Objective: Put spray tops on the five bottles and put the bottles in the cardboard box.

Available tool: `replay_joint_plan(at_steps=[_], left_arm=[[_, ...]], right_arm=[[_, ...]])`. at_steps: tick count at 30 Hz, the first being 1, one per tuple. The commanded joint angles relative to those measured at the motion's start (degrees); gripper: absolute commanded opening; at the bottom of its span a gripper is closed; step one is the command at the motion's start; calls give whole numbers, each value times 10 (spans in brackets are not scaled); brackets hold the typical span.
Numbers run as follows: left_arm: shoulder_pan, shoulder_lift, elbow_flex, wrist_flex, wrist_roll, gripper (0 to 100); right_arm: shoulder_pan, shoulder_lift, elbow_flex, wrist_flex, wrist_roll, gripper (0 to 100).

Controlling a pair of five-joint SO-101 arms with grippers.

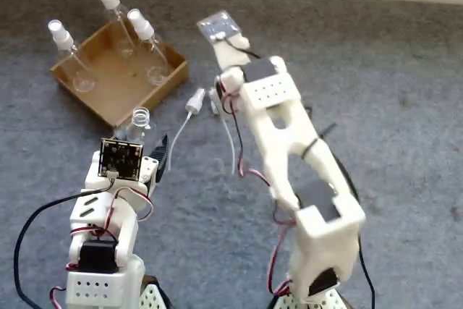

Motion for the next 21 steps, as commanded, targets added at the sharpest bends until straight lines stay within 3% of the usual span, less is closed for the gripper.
replay_joint_plan(at_steps=[1, 13, 21], left_arm=[[-6, -4, -4, -14, 5, 153], [-3, -4, 31, -63, 5, 153], [-3, -4, 33, -63, 5, 153]], right_arm=[[-20, 106, -192, 37, -7, 168], [-21, 372, -480, 105, -6, 170], [-21, 469, -621, 164, -6, 158]])
